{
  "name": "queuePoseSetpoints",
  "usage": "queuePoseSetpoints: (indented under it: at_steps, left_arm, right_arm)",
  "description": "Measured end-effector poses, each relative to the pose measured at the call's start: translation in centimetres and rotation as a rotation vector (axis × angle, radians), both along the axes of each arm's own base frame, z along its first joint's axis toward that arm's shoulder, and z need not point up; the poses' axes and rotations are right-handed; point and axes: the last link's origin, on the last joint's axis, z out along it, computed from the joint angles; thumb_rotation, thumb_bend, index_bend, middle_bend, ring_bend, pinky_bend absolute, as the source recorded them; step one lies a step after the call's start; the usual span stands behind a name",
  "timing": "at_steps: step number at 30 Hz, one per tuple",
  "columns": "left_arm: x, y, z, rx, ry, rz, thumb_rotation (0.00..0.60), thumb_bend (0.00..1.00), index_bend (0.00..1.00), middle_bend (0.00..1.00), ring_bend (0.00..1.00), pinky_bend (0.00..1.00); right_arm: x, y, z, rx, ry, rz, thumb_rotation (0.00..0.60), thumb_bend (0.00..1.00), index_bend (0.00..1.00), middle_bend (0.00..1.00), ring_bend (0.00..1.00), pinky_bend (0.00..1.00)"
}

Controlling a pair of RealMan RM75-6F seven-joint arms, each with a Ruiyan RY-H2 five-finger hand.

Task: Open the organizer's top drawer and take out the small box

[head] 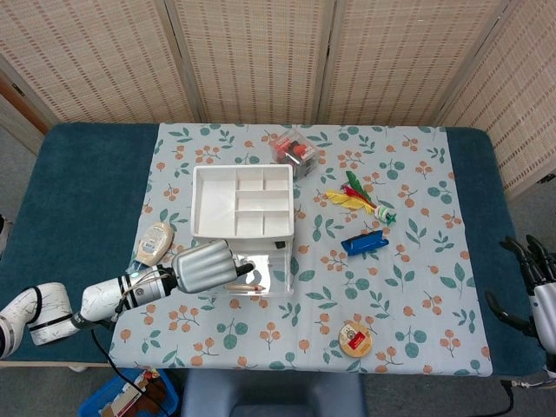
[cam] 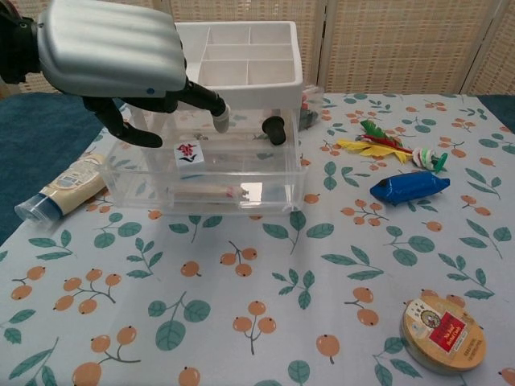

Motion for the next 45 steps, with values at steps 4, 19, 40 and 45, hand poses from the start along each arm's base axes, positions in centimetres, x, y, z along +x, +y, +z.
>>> queuePoseSetpoints:
  at_steps: [4, 19, 40, 45]
  left_arm:
    - [0.3, -0.1, -0.5, -0.006, 0.028, -0.003, 0.600, 0.28, 0.28, 0.94, 0.97, 1.00]
    - [0.6, 0.4, -2.4, -0.006, 0.045, 0.019, 0.600, 0.28, 0.28, 0.94, 0.97, 1.00]
    - [-0.3, 0.8, -2.1, 0.009, 0.040, 0.058, 0.600, 0.28, 0.28, 0.94, 0.97, 1.00]
    - [-0.5, 0.7, -2.4, 0.003, 0.047, 0.063, 0.600, 0.28, 0.28, 0.94, 0.97, 1.00]
  right_arm:
    - [-0.1, 0.0, 0.0, 0.000, -0.003, -0.003, 0.600, 0.35, 0.01, 0.17, 0.03, 0.13]
    - [-0.6, 0.0, 0.1, -0.003, -0.005, -0.012, 0.600, 0.35, 0.01, 0.17, 0.03, 0.13]
    - [-0.5, -0.1, -0.1, 0.001, -0.006, -0.013, 0.600, 0.35, 0.01, 0.17, 0.03, 0.13]
    - [-0.5, 0.0, -0.2, 0.005, -0.006, -0.015, 0.600, 0.35, 0.01, 0.17, 0.03, 0.13]
